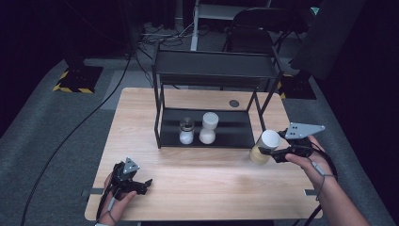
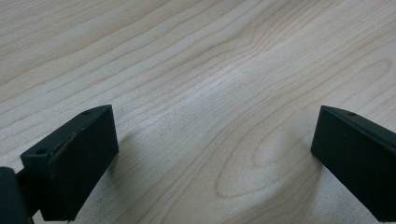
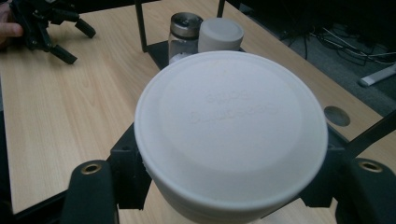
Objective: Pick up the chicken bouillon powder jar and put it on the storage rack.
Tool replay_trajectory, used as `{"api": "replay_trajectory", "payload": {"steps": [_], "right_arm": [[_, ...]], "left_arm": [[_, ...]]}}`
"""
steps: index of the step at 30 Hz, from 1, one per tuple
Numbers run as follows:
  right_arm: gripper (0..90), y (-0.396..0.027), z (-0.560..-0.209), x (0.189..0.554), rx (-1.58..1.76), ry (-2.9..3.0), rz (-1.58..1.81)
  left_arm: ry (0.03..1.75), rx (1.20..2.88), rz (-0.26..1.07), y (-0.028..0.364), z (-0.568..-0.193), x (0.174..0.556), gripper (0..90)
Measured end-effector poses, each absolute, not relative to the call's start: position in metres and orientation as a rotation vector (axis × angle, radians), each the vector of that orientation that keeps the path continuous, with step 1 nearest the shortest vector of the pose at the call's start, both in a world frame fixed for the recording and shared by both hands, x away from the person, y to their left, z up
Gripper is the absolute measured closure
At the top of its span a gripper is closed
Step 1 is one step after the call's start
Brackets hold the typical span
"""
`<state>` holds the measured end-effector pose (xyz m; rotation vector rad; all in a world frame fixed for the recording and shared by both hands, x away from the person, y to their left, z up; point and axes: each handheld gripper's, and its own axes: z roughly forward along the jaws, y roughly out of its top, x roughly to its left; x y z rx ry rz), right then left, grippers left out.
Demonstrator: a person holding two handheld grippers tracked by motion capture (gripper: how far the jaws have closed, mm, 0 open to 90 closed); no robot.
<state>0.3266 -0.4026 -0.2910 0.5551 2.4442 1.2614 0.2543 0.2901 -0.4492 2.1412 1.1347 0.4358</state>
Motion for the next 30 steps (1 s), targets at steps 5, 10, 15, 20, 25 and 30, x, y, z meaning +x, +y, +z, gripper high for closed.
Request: {"api": "replay_trajectory", "payload": {"steps": [5, 10, 15, 20, 25, 30], "right_arm": [[33.9, -0.4, -0.283, 0.337, 0.568, 2.417, 1.264], [33.9, -0.398, -0.279, 0.346, 0.584, 2.409, 1.263], [33.9, -0.393, -0.275, 0.356, 0.598, 2.402, 1.261], [33.9, -0.387, -0.273, 0.369, 0.617, 2.396, 1.266], [33.9, -0.383, -0.273, 0.377, 0.631, 2.393, 1.273], [33.9, -0.375, -0.274, 0.385, 0.643, 2.387, 1.259]], "left_arm": [[1.134, 2.141, 0.436, 0.29, -0.449, 0.254, 0.6], [1.134, 2.141, 0.436, 0.29, -0.449, 0.254, 0.6], [1.134, 2.141, 0.436, 0.29, -0.449, 0.254, 0.6], [1.133, 2.142, 0.437, 0.29, -0.449, 0.254, 0.6], [1.133, 2.142, 0.437, 0.29, -0.449, 0.254, 0.5], [1.134, 2.142, 0.437, 0.29, -0.449, 0.254, 0.5]]}}
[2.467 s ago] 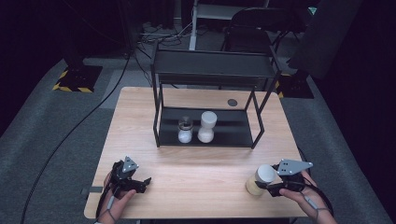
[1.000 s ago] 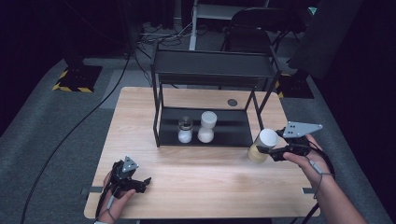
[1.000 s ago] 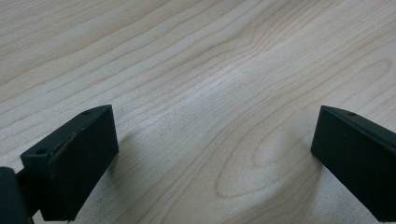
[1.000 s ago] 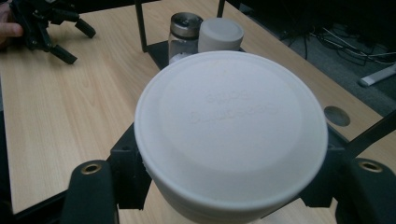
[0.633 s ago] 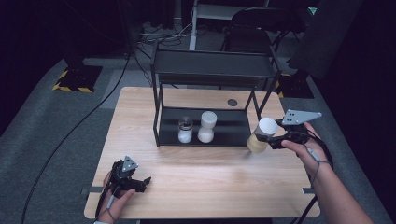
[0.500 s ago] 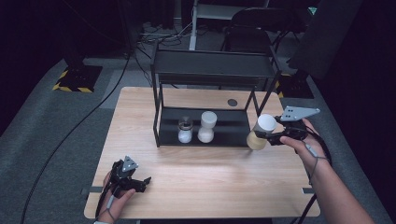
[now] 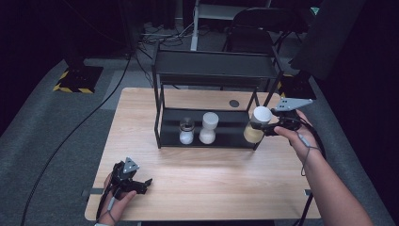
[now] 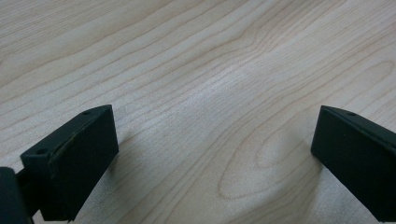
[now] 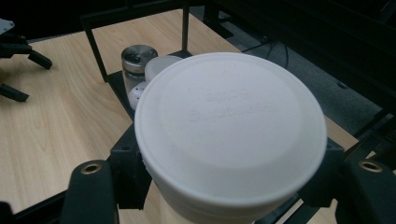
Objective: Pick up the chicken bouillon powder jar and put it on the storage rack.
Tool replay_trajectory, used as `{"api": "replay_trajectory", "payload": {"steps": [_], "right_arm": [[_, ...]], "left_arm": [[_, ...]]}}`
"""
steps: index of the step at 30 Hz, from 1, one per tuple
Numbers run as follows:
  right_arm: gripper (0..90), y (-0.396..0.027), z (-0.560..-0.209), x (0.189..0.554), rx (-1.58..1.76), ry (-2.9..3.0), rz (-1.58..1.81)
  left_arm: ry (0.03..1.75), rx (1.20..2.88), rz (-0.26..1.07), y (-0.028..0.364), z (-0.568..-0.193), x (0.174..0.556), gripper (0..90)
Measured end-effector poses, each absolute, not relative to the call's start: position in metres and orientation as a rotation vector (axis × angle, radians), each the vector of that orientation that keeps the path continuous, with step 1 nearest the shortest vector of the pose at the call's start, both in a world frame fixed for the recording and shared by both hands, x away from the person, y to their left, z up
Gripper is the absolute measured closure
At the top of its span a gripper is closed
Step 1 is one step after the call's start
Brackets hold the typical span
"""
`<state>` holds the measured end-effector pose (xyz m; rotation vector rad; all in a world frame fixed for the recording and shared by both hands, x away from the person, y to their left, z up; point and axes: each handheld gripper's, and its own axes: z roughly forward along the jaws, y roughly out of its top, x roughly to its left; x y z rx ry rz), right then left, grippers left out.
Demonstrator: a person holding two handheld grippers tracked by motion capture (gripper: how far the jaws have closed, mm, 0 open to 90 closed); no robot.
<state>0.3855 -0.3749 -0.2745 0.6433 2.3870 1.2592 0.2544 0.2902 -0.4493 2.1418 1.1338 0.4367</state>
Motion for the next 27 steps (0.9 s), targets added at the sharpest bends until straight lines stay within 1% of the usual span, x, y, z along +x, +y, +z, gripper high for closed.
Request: {"api": "replay_trajectory", "payload": {"steps": [13, 27], "right_arm": [[33.9, -0.357, -0.283, 0.41, 0.677, 2.382, 1.263], [33.9, -0.327, -0.302, 0.435, 0.716, 2.417, 1.222]], "left_arm": [[1.134, 2.141, 0.437, 0.29, -0.449, 0.254, 0.5], [1.135, 2.14, 0.438, 0.29, -0.449, 0.254, 0.5]]}}
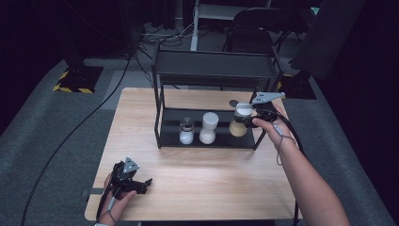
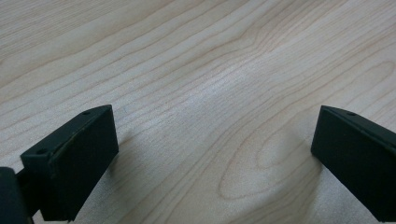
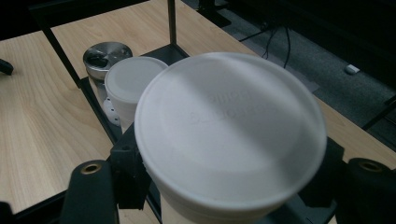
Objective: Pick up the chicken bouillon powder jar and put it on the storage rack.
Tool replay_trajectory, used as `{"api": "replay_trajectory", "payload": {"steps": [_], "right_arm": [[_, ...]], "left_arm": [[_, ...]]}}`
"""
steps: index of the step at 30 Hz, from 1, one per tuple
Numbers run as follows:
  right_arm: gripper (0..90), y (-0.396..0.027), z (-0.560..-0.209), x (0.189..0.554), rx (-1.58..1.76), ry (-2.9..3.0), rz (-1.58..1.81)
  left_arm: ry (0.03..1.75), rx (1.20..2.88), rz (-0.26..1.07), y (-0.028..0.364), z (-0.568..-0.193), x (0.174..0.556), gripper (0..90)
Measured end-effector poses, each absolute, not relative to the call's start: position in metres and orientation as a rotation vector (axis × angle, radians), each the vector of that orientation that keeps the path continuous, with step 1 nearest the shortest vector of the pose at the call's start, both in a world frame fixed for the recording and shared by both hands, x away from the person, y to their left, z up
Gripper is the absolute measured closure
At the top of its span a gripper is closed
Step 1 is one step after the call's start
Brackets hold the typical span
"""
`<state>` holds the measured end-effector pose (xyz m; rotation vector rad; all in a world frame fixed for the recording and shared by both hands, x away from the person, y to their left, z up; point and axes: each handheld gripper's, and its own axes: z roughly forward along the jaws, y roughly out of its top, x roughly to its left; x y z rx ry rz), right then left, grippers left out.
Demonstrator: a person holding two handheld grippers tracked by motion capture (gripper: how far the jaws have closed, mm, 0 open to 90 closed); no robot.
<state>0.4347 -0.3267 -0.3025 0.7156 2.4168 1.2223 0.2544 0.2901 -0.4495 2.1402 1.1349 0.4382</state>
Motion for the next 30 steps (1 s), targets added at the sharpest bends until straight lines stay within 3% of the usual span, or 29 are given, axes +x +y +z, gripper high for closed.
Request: {"api": "replay_trajectory", "payload": {"steps": [30], "right_arm": [[33.8, -0.295, -0.347, 0.455, 0.756, 2.496, 1.16]], "left_arm": [[1.135, 2.141, 0.438, 0.29, -0.449, 0.255, 0.5]]}}
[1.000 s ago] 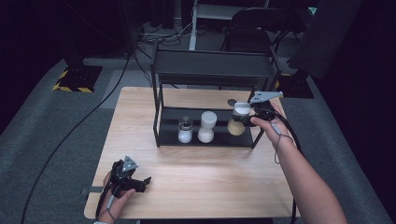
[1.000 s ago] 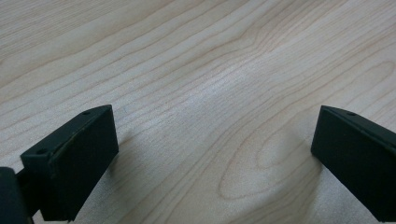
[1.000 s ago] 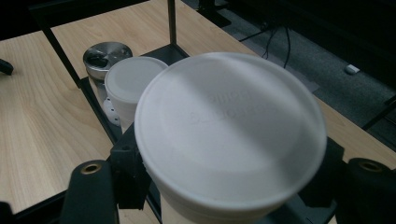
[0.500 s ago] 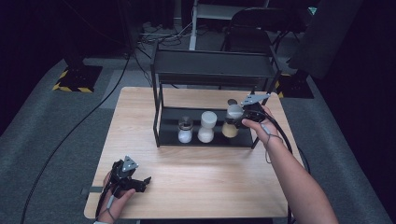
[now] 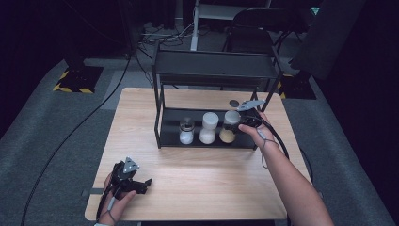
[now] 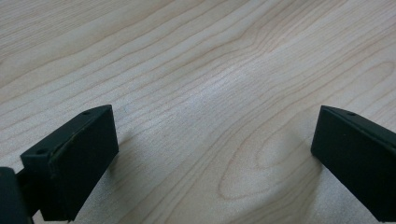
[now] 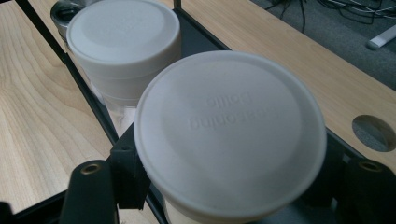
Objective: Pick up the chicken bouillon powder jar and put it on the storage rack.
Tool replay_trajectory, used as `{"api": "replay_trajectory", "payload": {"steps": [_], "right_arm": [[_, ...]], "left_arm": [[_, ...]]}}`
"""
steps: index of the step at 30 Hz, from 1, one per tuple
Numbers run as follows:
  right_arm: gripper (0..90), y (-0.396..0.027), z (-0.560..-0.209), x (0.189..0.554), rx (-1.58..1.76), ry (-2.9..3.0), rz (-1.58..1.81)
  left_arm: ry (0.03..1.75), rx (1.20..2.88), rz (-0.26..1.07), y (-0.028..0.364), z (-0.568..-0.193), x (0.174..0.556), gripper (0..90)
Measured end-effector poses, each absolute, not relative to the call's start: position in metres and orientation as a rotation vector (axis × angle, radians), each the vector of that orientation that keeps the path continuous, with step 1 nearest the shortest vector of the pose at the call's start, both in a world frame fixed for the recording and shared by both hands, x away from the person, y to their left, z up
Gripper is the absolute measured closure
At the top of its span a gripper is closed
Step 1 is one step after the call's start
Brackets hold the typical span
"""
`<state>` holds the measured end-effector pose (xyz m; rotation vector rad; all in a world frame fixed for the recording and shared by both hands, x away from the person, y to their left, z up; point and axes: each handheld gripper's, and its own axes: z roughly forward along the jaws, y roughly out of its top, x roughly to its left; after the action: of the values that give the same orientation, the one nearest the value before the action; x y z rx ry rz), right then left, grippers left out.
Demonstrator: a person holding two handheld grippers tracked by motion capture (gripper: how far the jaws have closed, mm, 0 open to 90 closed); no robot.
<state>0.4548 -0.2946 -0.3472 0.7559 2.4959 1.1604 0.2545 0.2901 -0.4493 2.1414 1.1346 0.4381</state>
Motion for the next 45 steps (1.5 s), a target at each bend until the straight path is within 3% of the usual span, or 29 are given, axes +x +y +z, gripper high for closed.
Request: {"api": "replay_trajectory", "payload": {"steps": [16, 27, 34, 45], "right_arm": [[33.2, -0.294, -0.355, 0.455, 0.779, 2.508, 1.141], [16.6, -0.296, -0.335, 0.448, 0.762, 2.487, 1.14], [9.6, -0.308, -0.317, 0.427, 0.768, 2.443, 1.165], [8.1, -0.348, -0.301, 0.382, 0.705, 2.409, 1.26]], "left_arm": [[1.135, 2.14, 0.438, 0.29, -0.449, 0.254, 0.5], [1.134, 2.141, 0.438, 0.29, -0.449, 0.255, 0.5], [1.13, 2.143, 0.437, 0.291, -0.449, 0.255, 0.5], [1.129, 2.145, 0.436, 0.291, -0.449, 0.256, 0.5]]}}
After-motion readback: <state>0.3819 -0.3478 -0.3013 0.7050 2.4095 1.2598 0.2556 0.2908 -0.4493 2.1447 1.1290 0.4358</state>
